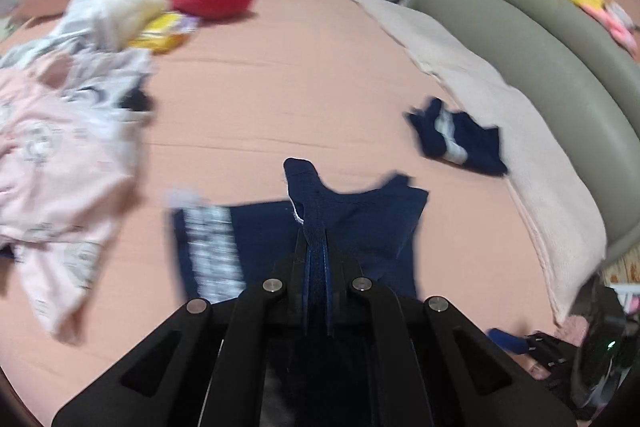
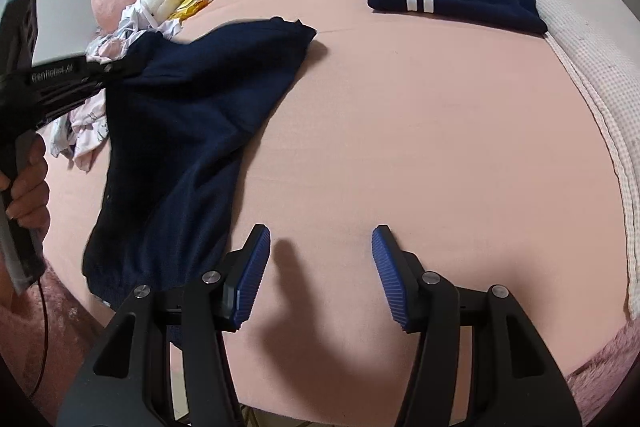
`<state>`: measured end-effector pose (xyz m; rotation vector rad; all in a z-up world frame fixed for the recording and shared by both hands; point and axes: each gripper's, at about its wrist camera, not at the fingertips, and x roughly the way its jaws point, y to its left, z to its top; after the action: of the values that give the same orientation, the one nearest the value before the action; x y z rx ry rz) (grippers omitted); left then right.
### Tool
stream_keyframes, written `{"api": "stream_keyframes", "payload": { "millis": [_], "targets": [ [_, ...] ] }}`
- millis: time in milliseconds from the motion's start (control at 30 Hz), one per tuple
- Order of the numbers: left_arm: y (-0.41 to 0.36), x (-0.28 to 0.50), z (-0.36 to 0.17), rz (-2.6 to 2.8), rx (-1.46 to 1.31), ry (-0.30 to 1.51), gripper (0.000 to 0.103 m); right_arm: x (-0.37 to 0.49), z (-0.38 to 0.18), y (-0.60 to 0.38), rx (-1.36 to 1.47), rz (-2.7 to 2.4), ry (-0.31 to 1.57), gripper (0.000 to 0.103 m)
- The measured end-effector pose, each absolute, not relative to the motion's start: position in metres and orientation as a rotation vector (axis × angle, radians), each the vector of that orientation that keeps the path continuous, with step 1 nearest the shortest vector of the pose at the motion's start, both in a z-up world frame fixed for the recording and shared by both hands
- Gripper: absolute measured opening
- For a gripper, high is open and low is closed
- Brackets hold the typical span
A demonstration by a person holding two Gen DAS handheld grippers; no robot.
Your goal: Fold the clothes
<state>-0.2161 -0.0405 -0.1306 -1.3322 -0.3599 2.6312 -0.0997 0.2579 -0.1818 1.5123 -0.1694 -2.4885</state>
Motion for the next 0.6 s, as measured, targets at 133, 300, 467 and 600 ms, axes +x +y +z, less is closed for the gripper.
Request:
{"api": "stream_keyframes", "payload": {
  "millis": [133,300,467,600],
  "targets": [
    [-0.083,-0.227,-0.162,2.608,-1.458,-0.435,0.005,-0.122,-0.168,0.253,1.485,-2.493,-0.118,0.054],
    [-0.107,-0.218,-0.174,2.616,-1.500,-0.439,0.005,-0.173,-0.149,0.232,1.425,-2.520,0.032,0.055],
    [-0.123,-0.219,-0.182,2.589,-1.521,-0.467,0.006,-0.242,-0.151,0.203,1.422,-2.523,0.083,0.054],
    [-0.115,-0.222,-0.176,2.581,-1.442,-0.433,0.006,-0.280,-0.164,0.172,1.415,-2.467,0.112,0.054]
  ]
}}
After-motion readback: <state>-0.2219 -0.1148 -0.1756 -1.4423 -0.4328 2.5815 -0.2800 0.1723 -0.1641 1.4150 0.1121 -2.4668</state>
